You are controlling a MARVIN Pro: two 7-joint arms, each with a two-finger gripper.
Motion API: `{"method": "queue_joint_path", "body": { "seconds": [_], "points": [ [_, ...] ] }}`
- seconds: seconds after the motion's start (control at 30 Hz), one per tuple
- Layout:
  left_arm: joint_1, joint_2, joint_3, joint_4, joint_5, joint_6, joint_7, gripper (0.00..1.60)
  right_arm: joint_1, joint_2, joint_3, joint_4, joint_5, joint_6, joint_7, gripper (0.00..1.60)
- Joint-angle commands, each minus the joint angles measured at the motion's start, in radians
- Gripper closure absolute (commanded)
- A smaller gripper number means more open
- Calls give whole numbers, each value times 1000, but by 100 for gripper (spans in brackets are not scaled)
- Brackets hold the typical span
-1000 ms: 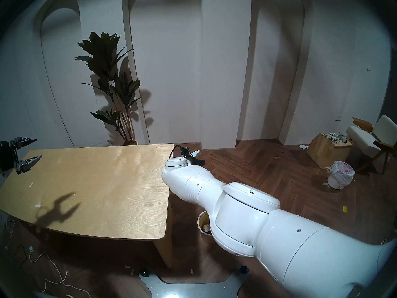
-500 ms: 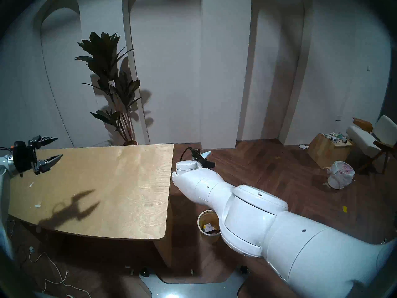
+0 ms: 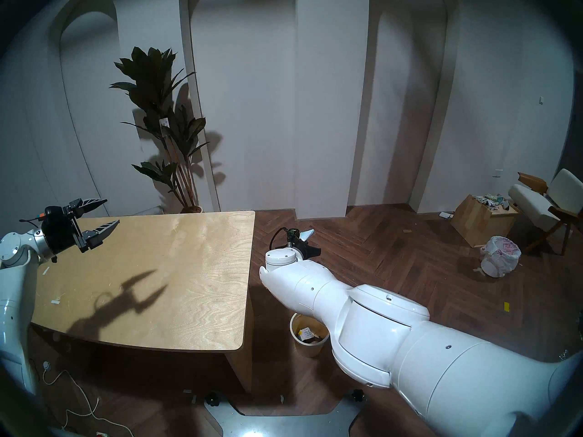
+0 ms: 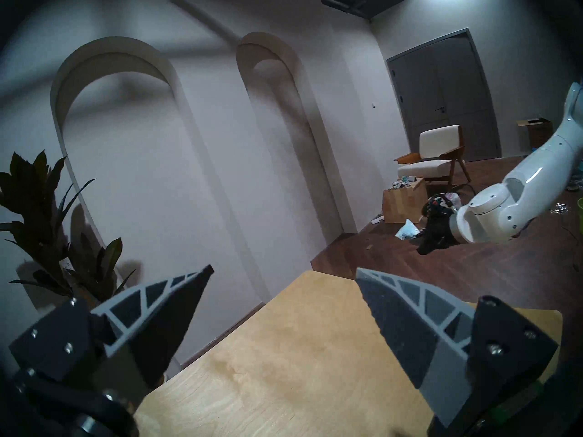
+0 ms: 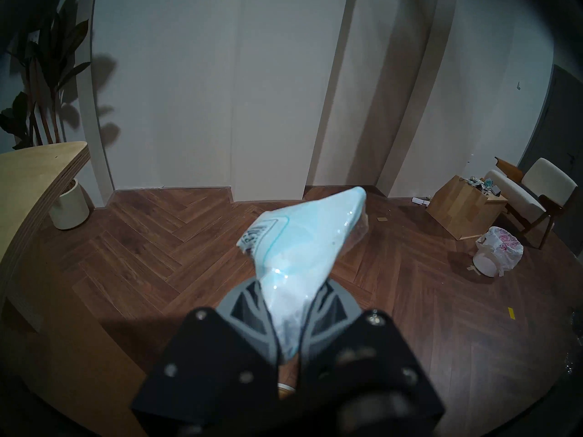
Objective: Put the trash into the trash bin on the ground
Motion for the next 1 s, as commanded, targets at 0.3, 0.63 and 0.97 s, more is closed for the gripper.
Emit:
{"method": "queue_joint_path", "body": {
  "seconds": [0.3, 0.63, 0.97],
  "points": [
    [-23, -125, -31, -166, 208, 187, 291, 0, -36, 67, -27, -78, -31, -119, 64, 160],
    [-7, -230, -62, -310, 369, 360, 477, 0, -57, 129, -38, -113, -40, -161, 101, 160],
    [4, -302, -53, -415, 460, 497, 634, 0, -69, 124, -45, -51, -28, -163, 175, 160]
  ]
}}
